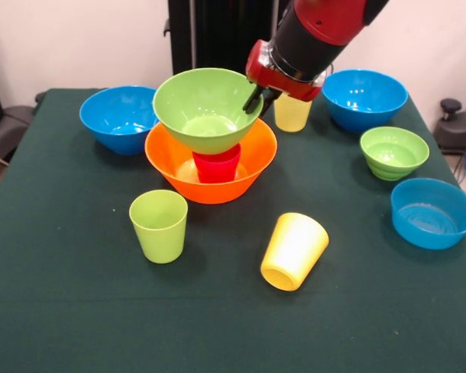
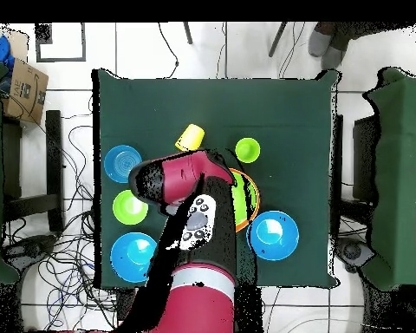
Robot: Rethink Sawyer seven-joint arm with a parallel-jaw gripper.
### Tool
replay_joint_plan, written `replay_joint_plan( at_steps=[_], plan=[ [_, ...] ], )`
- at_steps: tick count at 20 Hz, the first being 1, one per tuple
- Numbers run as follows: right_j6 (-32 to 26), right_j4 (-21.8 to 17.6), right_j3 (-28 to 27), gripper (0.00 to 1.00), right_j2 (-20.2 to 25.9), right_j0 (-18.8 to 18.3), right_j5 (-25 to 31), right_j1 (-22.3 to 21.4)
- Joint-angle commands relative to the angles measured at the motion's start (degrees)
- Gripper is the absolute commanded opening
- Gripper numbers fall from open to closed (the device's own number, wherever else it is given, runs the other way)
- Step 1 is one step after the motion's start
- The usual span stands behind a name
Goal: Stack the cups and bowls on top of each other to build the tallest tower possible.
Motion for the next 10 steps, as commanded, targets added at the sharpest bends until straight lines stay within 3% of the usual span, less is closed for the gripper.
replay_joint_plan(
  at_steps=[1, 10],
  plan=[
    [4.69, 2.47, -1.6, 0.0, 3.72, 0.29, 3.16, 1.17],
    [5.22, 4.24, -1.15, 0.0, 3.72, 0.29, 2.54, 1.47]
  ],
)
